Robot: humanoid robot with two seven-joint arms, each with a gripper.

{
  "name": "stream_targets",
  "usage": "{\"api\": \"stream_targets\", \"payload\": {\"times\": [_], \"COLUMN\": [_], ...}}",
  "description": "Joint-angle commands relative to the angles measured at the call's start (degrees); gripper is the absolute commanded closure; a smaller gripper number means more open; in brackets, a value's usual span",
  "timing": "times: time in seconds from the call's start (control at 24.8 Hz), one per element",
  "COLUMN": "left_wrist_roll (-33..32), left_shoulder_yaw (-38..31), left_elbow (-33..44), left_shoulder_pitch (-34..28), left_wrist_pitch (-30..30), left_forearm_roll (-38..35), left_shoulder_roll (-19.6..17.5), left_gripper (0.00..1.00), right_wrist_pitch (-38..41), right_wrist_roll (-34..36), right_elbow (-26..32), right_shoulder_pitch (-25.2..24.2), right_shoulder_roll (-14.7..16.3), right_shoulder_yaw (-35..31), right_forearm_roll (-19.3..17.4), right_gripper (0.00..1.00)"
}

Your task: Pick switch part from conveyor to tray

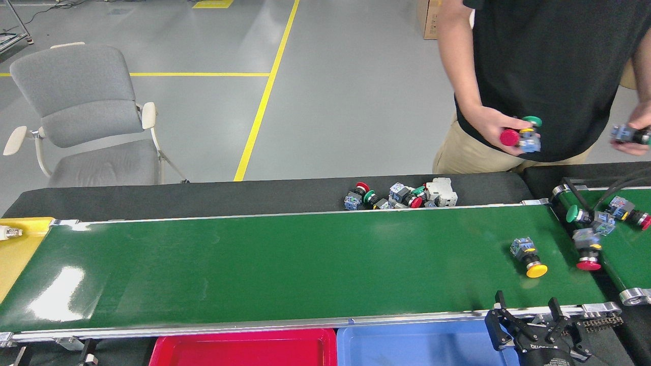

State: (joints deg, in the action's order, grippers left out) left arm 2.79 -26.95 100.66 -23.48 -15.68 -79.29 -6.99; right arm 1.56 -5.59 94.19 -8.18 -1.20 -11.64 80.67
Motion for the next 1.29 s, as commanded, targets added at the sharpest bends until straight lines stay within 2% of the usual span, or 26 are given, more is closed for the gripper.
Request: {"api": "stream_targets", "payload": {"times": [0.0, 0.4, 0.44, 0.52, 0.6, 0.68, 0.81, 0.89, 0.97, 1.13, 1.25], "left_wrist_roll": [0.38, 0.38, 0.38, 0.38, 0.38, 0.38, 0.38, 0.38, 0.38, 0.38, 0.38], "left_shoulder_yaw": [0.23, 0.41, 0.49, 1.11, 1.28, 1.37, 1.37, 1.37, 1.46, 0.93, 0.93], "left_elbow": [0.77, 0.42, 0.42, 0.42, 0.51, 0.51, 0.42, 0.5, 0.51, 0.68, 0.59], "left_shoulder_pitch": [0.02, 0.55, 0.55, 0.63, 0.63, 0.63, 0.63, 0.63, 0.63, 0.72, 0.72], "left_wrist_pitch": [-0.06, -0.06, -0.06, -0.06, -0.06, -0.06, -0.06, -0.06, -0.06, -0.06, -0.06], "left_forearm_roll": [-0.07, -0.16, -0.16, -0.16, -0.16, -0.16, -0.16, -0.16, -0.16, -0.16, -0.16], "left_shoulder_roll": [-0.22, -0.4, -0.4, -0.57, -0.66, -0.57, -0.66, -0.57, -0.57, -0.48, -0.57], "left_gripper": [0.0, 0.0, 0.0, 0.0, 0.0, 0.0, 0.0, 0.0, 0.0, 0.0, 0.0], "right_wrist_pitch": [0.28, 0.11, 0.11, 0.2, 0.2, 0.28, 0.81, 1.34, 5.21, 21.38, 30.52], "right_wrist_roll": [-1.09, -3.29, -3.46, -3.9, -4.16, -4.25, -4.16, -4.08, -4.08, -4.16, -4.16], "right_elbow": [-1.29, -12.63, -13.68, -14.74, -15.27, -15.27, -15.09, -14.74, -13.77, -7.71, -3.14], "right_shoulder_pitch": [2.47, 14.42, 15.13, 15.74, 15.92, 15.74, 15.65, 15.57, 15.39, 12.49, 9.85], "right_shoulder_roll": [0.49, 0.67, 0.41, 0.58, 0.76, 0.84, 0.93, 0.93, 0.84, 0.41, -0.03], "right_shoulder_yaw": [-0.13, 0.57, 0.74, 2.15, 4.17, 4.7, 4.79, 4.79, 4.88, 8.04, 15.86], "right_forearm_roll": [-0.17, 0.1, 0.01, 0.01, 0.01, -0.08, -0.17, -0.6, -1.05, -2.63, -2.89], "right_gripper": [0.0, 0.02, 0.07, 0.32, 0.67, 0.83, 0.96, 0.98, 0.98, 0.98, 0.98]}}
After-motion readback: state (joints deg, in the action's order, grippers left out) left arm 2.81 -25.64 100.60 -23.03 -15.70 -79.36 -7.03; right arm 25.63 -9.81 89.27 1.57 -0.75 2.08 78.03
